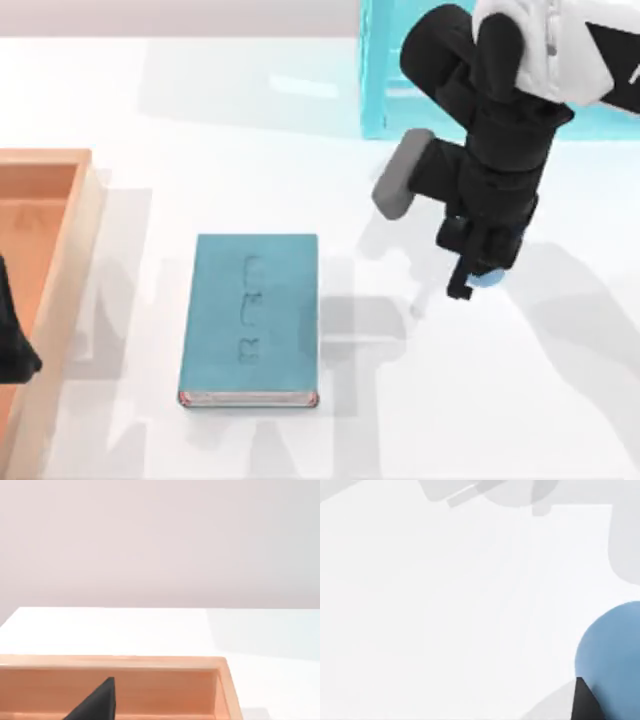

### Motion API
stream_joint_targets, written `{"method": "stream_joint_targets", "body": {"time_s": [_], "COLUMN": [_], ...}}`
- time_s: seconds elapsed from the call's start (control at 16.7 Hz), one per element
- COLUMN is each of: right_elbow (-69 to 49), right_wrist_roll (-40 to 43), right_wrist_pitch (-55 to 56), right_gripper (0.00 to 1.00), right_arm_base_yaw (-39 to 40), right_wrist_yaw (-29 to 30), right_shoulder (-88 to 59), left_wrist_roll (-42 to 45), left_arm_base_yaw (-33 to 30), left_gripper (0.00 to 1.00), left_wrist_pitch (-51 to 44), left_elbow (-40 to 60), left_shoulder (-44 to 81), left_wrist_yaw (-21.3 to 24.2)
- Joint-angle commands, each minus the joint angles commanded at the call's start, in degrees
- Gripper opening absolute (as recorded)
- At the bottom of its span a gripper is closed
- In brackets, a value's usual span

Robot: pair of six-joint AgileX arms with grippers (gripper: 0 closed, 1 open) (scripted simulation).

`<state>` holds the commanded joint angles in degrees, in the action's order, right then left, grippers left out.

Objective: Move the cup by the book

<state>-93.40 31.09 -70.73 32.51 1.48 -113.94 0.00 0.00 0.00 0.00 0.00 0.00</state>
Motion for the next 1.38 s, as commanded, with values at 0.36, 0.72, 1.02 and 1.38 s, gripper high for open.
{"method": "stream_joint_targets", "body": {"time_s": [0.36,0.72,1.02,1.38], "right_elbow": [-17.3,-30.3,-34.5,-33.4], "right_wrist_roll": [-40.8,-69.1,-77.8,-77.6], "right_wrist_pitch": [-9.7,-15.9,-17.3,-16.3], "right_gripper": [0.00,0.00,0.00,0.00], "right_arm_base_yaw": [9.9,13.3,13.1,12.9], "right_wrist_yaw": [0.0,0.0,0.1,0.0], "right_shoulder": [-10.1,-15.9,-16.8,-16.3], "left_wrist_roll": [0.0,0.0,0.0,0.0], "left_arm_base_yaw": [0.0,0.0,0.0,0.0], "left_gripper": [1.00,1.00,1.00,1.00], "left_wrist_pitch": [0.0,0.0,0.0,0.0], "left_elbow": [0.0,0.0,0.0,0.0], "left_shoulder": [0.0,0.0,0.0,0.0], "left_wrist_yaw": [0.0,0.0,0.0,0.0]}}
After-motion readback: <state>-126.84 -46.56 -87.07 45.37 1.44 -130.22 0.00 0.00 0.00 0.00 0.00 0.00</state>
